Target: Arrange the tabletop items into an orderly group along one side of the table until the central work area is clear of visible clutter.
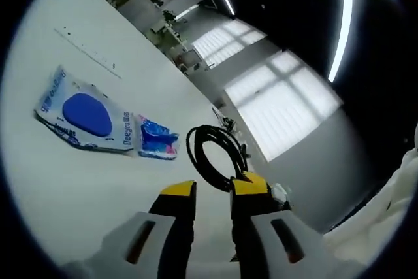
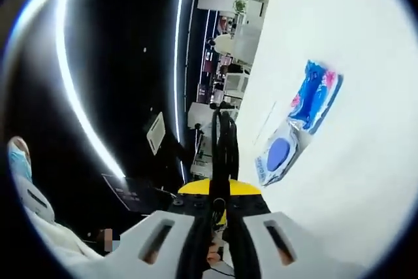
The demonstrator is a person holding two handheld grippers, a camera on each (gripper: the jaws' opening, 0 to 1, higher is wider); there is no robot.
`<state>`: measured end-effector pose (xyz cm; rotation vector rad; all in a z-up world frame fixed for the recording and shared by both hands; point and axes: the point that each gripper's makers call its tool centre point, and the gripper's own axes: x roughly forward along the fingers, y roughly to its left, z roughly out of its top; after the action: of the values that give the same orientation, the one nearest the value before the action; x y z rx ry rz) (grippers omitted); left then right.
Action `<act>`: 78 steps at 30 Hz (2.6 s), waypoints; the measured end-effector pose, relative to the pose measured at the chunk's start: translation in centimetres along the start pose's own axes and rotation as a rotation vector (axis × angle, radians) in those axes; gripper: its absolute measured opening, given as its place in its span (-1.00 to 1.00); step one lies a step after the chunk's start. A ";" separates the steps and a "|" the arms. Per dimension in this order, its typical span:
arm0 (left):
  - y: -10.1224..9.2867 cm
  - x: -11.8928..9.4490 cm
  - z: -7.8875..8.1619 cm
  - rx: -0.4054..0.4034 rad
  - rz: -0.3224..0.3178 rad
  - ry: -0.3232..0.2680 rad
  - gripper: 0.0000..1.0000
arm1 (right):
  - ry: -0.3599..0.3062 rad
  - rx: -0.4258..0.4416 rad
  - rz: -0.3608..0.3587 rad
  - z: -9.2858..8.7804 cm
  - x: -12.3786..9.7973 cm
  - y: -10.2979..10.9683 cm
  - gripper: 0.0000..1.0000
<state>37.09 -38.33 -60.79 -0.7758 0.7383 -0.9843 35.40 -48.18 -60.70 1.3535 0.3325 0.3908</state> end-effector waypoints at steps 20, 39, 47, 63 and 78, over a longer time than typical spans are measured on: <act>2.6 -6.2 2.2 0.007 0.083 -0.192 -0.09 | 0.040 0.053 -0.185 -1.1 0.4 -6.9 -0.93; 2.7 -6.9 2.9 -0.017 0.072 -0.246 -0.04 | 0.036 0.045 -0.348 -2.2 -0.1 -8.9 -0.91; 2.9 -6.9 2.8 -0.047 0.062 -0.251 -0.04 | 0.021 0.029 -0.403 -1.2 -0.7 -10.4 -0.90; 2.9 -7.0 2.5 -0.064 0.053 -0.249 -0.01 | 0.025 -0.110 -0.597 1.3 -2.6 -15.3 -0.76; 2.8 -7.0 1.9 -0.084 0.041 -0.232 0.03 | 0.052 -0.252 -0.629 1.6 -3.1 -15.2 -0.55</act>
<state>37.28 -30.59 -60.87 -0.9274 0.5942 -0.8137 34.55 -53.57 -75.35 0.9316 0.7022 -0.0596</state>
